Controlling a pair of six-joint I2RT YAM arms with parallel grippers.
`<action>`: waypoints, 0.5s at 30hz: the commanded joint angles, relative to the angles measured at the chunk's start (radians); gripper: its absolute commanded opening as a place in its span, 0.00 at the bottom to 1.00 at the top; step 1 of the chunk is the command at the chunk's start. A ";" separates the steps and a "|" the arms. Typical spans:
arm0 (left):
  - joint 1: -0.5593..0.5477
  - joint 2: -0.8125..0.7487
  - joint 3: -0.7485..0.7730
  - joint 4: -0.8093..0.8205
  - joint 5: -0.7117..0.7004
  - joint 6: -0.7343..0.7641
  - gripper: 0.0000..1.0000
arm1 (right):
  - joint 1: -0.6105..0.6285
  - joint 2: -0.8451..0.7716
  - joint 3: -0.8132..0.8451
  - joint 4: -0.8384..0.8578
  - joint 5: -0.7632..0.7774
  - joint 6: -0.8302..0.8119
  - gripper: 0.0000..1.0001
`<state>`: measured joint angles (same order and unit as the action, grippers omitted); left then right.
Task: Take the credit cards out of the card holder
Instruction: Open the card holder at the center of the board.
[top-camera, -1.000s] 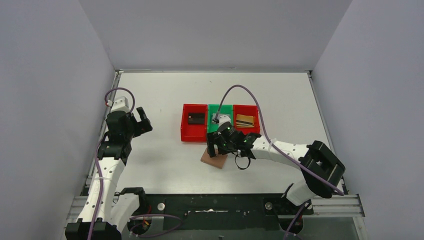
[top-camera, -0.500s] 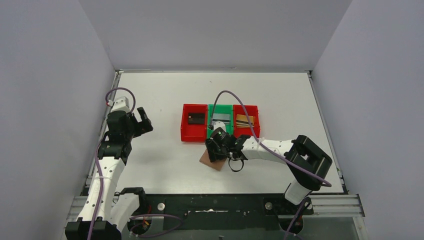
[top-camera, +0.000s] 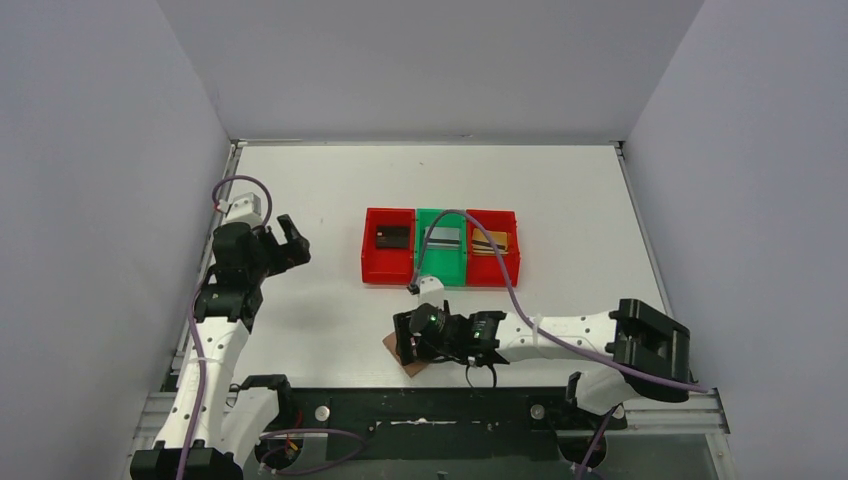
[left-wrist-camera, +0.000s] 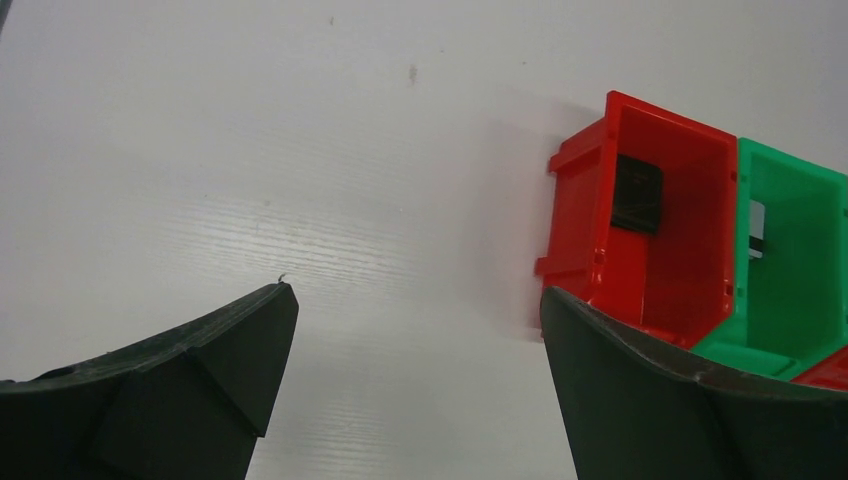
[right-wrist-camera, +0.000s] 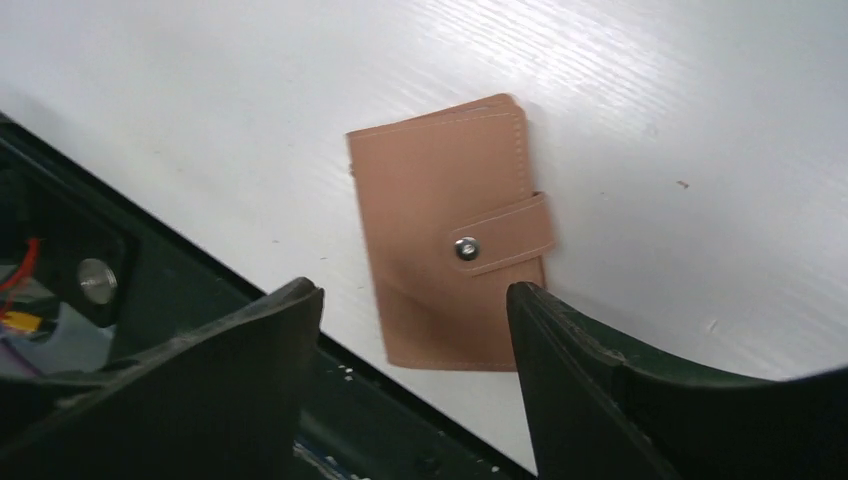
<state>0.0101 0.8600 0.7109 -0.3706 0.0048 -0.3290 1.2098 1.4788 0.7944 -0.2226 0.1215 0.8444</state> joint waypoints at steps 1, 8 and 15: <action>0.006 -0.027 0.003 0.017 0.133 -0.058 0.97 | 0.055 -0.084 -0.012 0.065 0.206 0.074 0.75; 0.007 -0.090 -0.039 -0.053 0.263 -0.197 0.97 | 0.055 -0.055 -0.038 0.058 0.288 0.002 0.81; 0.007 -0.147 -0.107 -0.037 0.414 -0.345 0.93 | 0.072 0.035 -0.005 0.052 0.277 -0.094 0.67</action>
<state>0.0105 0.7303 0.6296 -0.4335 0.2817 -0.5644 1.2659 1.4773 0.7555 -0.1974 0.3431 0.8227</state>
